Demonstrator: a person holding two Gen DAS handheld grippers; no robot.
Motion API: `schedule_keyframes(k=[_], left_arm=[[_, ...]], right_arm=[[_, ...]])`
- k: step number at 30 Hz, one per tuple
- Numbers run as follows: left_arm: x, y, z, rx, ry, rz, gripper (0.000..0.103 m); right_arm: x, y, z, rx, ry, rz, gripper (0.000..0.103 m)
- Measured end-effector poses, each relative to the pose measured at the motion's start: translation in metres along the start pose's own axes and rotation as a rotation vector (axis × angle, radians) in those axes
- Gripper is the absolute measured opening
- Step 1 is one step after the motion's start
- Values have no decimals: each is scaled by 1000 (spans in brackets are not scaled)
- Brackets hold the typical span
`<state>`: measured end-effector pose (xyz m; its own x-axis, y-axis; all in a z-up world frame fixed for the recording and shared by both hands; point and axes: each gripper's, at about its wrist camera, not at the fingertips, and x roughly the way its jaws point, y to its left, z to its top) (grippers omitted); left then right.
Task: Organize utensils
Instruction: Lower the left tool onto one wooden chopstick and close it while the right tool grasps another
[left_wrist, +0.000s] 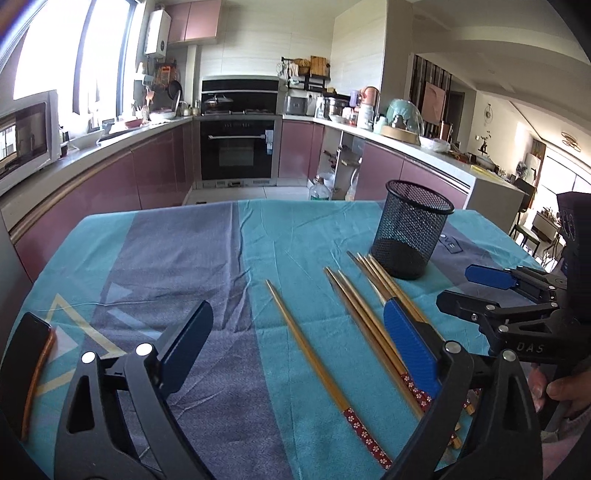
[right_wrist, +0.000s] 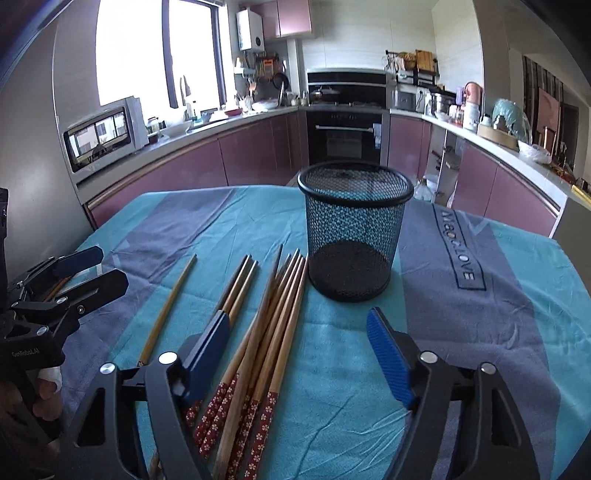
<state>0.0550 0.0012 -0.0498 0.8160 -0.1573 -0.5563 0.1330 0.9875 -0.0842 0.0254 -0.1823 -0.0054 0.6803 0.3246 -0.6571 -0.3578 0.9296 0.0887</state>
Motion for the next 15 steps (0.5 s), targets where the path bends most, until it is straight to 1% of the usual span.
schedule_keyframes(k=[1, 4, 5, 7, 9, 11, 14, 15], left_arm=[[5, 0, 0, 1, 19, -2, 89], [23, 2, -3, -5, 68, -21, 81], [28, 2, -3, -7, 82, -30, 78], [38, 0, -3, -6, 113, -44, 76], [47, -3, -4, -2, 144, -54, 69], [58, -5, -5, -1, 180, -65, 66], [68, -7, -6, -4, 228, -88, 56], [72, -7, -7, -4, 241, -95, 55]], right_arm=[[4, -2, 0, 5, 21, 10, 58], [12, -1, -2, -7, 67, 30, 46], [14, 1, -2, -10, 79, 47, 44], [19, 7, -1, -24, 109, 73, 44], [24, 12, 0, -45, 134, 81, 39], [31, 16, 1, -53, 162, 93, 33], [38, 21, 4, -69, 181, 95, 31], [40, 22, 5, -71, 183, 97, 31]])
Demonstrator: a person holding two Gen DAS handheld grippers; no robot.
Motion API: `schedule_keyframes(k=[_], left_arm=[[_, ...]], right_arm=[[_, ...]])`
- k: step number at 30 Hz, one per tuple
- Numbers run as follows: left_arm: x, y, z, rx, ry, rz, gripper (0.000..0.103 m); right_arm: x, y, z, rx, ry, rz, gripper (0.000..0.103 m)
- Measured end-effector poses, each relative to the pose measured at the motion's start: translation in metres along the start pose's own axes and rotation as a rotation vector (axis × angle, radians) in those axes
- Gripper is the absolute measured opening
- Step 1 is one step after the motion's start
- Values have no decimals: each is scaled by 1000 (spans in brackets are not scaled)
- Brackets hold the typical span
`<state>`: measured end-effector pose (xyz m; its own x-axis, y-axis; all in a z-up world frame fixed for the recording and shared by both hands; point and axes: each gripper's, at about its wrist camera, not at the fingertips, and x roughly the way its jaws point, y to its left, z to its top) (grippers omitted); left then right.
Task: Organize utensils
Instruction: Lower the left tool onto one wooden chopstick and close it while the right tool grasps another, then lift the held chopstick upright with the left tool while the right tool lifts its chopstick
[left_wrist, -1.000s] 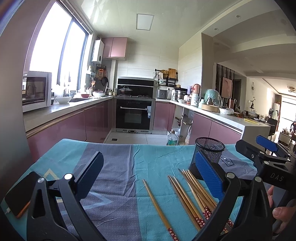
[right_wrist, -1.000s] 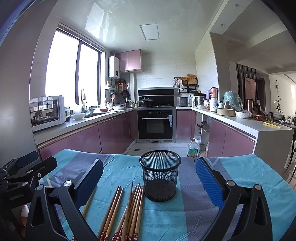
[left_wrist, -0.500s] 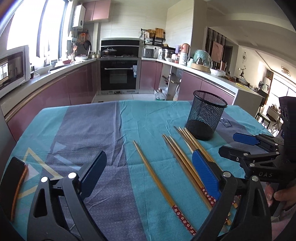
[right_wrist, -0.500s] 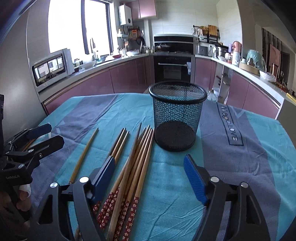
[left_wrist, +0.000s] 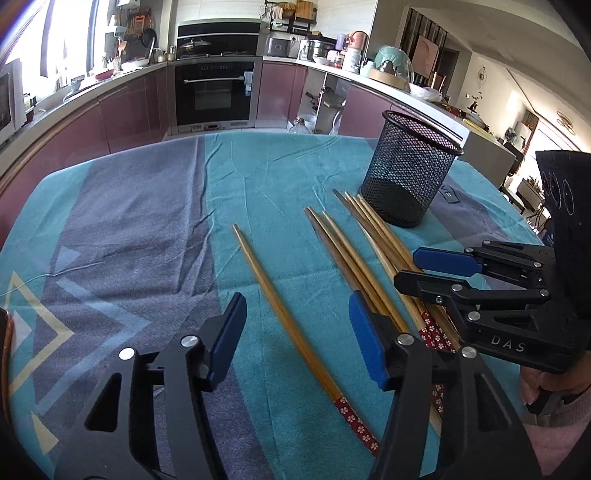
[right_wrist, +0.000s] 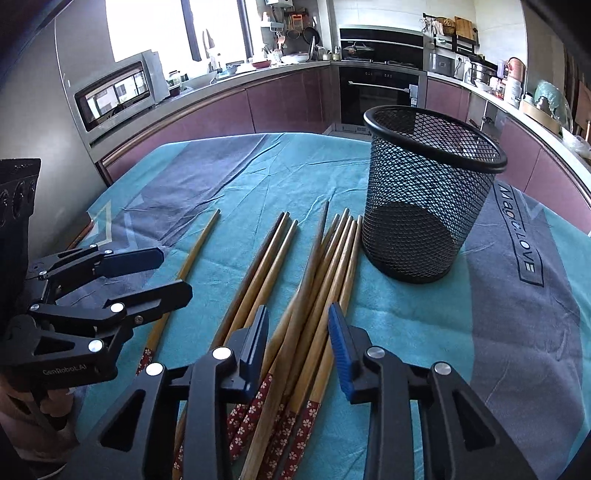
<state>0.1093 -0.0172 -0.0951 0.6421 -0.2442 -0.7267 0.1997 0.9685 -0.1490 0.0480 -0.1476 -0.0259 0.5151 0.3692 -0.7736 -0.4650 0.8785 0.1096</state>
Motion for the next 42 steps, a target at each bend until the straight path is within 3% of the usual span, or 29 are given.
schedule_keyframes(k=[3, 6, 12, 17, 21, 27, 32, 36, 37, 42], left_arm=[[12, -2, 1, -2, 38, -22, 46], [20, -4, 3, 4, 50, -31, 44], [29, -8, 7, 2, 66, -46, 33], [24, -2, 9, -15, 74, -55, 26], [23, 2, 10, -22, 78, -48, 17], [24, 2, 11, 3, 82, -29, 18], [23, 1, 10, 20, 81, -17, 19], [23, 1, 9, 11, 80, -4, 14], [22, 2, 9, 3, 79, -3, 13], [21, 5, 10, -19, 73, -16, 7]], right_arm=[[6, 0, 5, 1, 17, -3, 31], [11, -2, 10, 11, 29, 8, 30], [12, -7, 11, 23, 33, 15, 9], [10, -15, 9, 63, 36, 54, 6], [7, -21, 7, 85, 35, 72, 6], [7, -21, 7, 72, 51, 75, 6], [15, -21, 12, 58, 73, 88, 17], [15, -25, 11, 73, 67, 106, 11], [14, -26, 11, 77, 60, 106, 6], [1, -28, 11, 91, 27, 131, 5]])
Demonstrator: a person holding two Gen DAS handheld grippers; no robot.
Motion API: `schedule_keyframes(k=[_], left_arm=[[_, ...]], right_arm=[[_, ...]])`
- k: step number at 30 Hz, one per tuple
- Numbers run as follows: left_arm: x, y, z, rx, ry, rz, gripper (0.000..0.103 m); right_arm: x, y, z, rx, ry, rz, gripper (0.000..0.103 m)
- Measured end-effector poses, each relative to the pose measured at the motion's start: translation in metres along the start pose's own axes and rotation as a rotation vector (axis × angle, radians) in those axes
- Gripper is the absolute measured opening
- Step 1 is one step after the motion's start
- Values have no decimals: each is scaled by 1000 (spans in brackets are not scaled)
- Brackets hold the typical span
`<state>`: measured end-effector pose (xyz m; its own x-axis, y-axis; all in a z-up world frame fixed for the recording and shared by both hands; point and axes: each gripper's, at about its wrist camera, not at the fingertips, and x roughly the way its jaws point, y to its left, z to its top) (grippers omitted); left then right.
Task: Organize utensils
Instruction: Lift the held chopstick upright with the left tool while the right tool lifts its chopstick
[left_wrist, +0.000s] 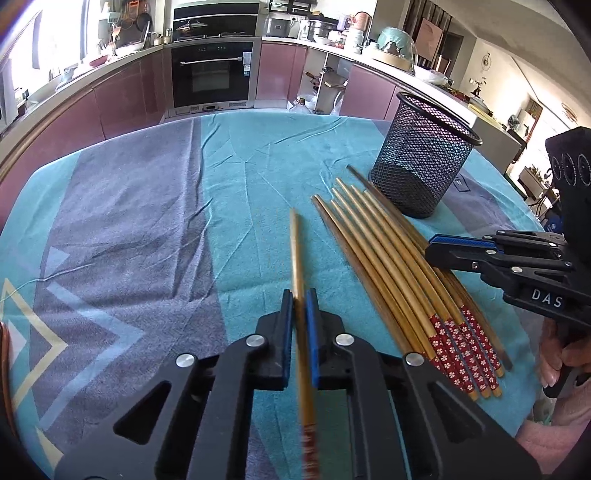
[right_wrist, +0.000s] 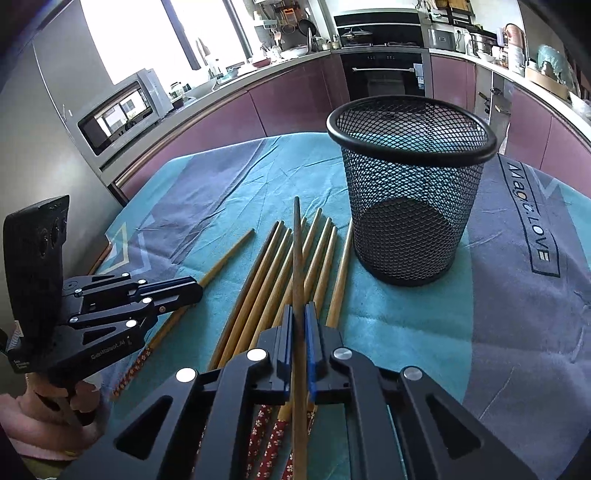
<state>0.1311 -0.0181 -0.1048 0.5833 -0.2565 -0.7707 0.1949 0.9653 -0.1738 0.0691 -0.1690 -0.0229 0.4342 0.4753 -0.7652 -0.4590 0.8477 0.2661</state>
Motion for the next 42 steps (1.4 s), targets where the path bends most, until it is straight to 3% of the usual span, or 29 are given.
schedule_keyframes(k=[4, 11, 26, 33, 42], left_arm=[[-7, 1, 2, -8, -12, -25, 7], [-34, 7, 15, -39, -61, -133, 7], [-130, -14, 67, -3, -292, -343, 7], [-165, -31, 106, 5, -402, -375, 7], [-182, -58, 169, 40, -483, -380, 7]], right_arm=[[-14, 0, 1, 1, -37, 26, 5], [-49, 0, 6, -4, -142, 66, 5], [-110, -11, 31, -22, -352, 76, 5], [-130, -11, 52, -56, -420, 60, 5], [-157, -22, 88, -90, -518, 4, 5]])
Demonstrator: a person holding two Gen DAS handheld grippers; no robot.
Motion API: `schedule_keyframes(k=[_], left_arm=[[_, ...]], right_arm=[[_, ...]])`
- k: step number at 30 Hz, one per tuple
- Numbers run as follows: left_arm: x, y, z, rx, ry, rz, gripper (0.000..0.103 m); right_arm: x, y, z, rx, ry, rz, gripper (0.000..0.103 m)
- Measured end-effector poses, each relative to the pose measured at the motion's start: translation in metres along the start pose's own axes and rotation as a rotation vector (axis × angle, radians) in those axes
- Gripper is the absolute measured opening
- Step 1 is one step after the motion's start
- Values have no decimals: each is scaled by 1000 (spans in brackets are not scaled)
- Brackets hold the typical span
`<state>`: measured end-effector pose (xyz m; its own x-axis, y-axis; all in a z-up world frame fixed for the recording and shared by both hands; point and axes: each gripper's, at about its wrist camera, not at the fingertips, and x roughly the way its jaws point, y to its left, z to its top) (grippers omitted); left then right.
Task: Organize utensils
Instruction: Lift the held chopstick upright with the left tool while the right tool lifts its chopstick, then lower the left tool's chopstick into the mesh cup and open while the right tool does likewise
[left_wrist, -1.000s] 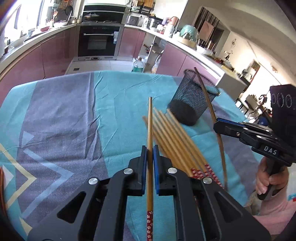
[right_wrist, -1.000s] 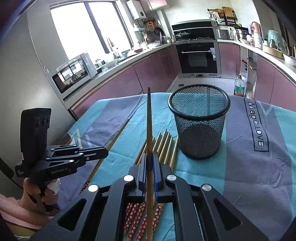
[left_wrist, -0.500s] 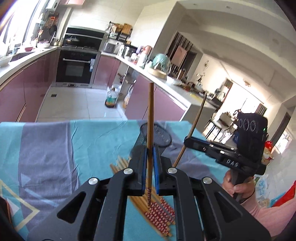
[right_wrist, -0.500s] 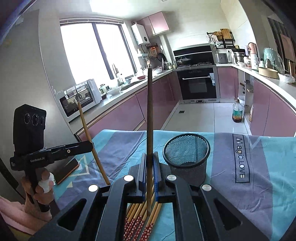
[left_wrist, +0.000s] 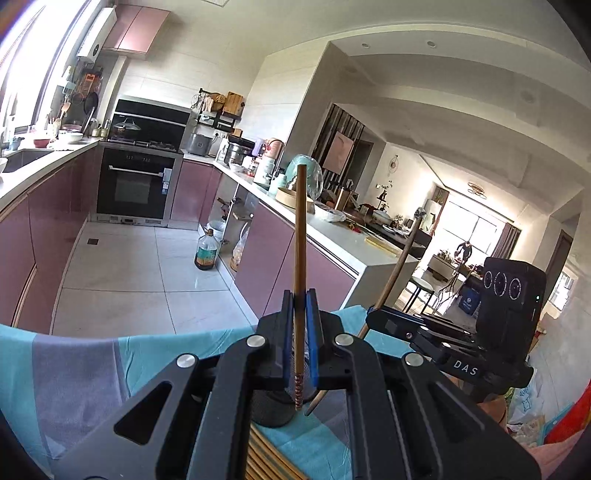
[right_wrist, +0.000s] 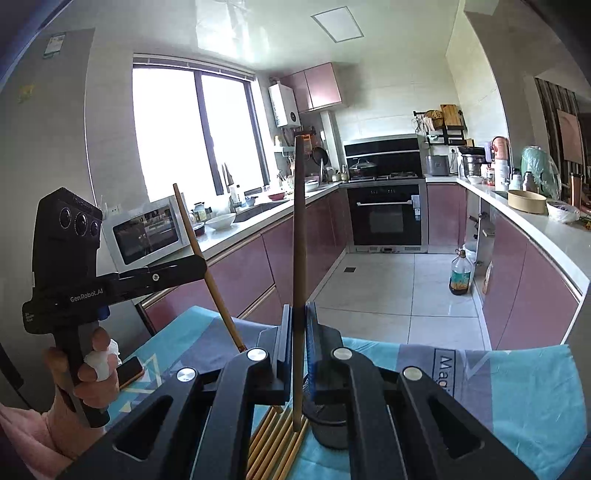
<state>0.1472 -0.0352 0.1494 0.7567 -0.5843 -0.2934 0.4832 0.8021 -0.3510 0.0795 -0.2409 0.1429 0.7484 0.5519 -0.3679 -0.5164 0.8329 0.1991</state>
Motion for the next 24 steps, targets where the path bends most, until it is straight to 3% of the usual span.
schedule_keyframes(k=[6, 16, 24], left_arm=[[38, -3, 10, 18, 55, 14, 7], [121, 6, -42, 59, 265, 46, 7], [153, 21, -56, 61, 306, 72, 8]], right_arm=[[20, -23, 8, 6, 12, -59, 5], [76, -43, -26, 37, 221, -50, 5], [96, -48, -34, 69, 299, -77, 8]])
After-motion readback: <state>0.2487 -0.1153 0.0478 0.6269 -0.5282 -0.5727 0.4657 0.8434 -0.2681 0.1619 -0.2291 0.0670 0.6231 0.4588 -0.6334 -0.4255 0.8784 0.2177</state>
